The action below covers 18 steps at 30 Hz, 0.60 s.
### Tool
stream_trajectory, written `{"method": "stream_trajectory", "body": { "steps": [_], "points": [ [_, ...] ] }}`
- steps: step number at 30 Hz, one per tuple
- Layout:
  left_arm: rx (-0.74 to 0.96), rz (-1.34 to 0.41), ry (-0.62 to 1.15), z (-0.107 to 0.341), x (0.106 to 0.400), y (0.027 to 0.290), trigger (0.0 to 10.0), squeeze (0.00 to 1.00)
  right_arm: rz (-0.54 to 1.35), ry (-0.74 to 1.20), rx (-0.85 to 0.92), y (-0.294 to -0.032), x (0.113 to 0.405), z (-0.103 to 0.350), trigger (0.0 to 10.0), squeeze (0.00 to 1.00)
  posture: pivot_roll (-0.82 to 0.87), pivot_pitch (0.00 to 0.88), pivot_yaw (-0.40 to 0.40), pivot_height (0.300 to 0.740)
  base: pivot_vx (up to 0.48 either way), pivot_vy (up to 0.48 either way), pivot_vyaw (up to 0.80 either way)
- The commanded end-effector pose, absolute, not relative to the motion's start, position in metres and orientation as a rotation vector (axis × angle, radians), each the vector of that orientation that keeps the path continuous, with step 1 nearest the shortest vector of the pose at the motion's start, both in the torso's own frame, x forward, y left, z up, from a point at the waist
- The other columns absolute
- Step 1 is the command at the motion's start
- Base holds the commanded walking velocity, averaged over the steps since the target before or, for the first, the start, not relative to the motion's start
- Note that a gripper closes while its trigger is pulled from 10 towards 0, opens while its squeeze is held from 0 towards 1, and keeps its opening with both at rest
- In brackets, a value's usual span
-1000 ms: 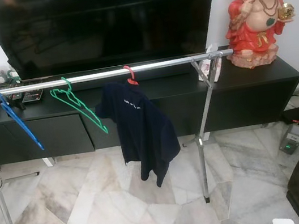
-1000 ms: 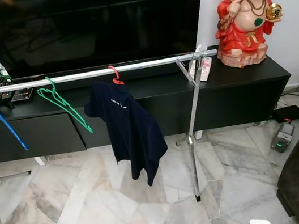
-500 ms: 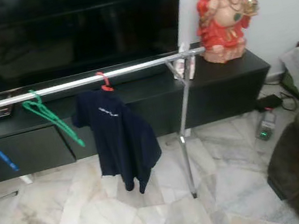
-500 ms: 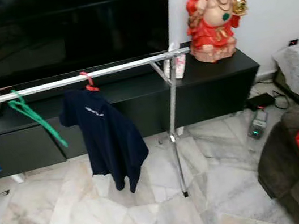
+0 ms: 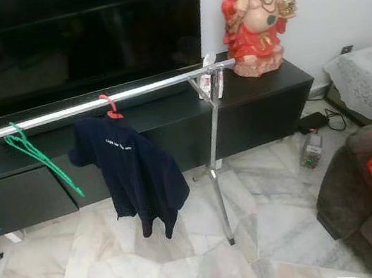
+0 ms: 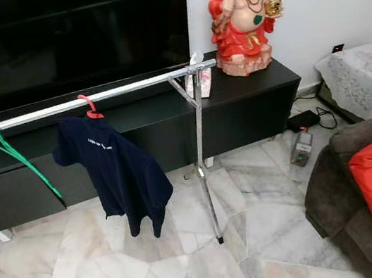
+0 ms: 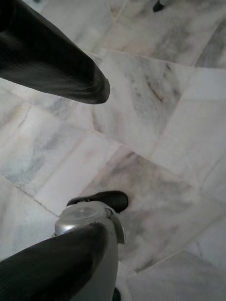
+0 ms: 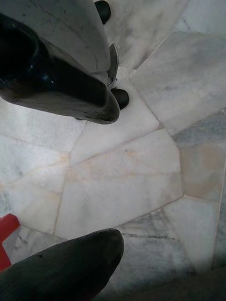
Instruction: Hang hanger
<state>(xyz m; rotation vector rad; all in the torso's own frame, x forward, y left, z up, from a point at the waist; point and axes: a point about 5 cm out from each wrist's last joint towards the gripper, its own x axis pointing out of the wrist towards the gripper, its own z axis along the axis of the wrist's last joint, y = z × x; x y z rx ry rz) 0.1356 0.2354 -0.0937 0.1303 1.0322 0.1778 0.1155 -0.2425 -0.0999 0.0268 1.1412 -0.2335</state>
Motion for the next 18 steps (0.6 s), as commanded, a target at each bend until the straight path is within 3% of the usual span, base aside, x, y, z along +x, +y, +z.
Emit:
{"method": "stream_trajectory", "body": {
  "steps": [1, 18],
  "points": [
    [0.123, 0.173, 1.058, -0.0959, 0.1302, 0.235, 10.0, 0.0, -0.238, 1.143, 0.029, -0.243, 0.1128, -0.1005, 10.0, 0.0, -0.04, 0.0, -0.031, 0.74, 0.0, 0.0, -0.67],
    [0.131, 0.141, 1.05, -0.0951, 0.132, 0.2352, 10.0, 0.0, -0.244, 1.14, 0.038, -0.2422, 0.1133, -0.1005, 10.0, 0.0, -0.04, 0.0, -0.03, 0.74, 0.0, 0.0, -0.67]
  ]
}}
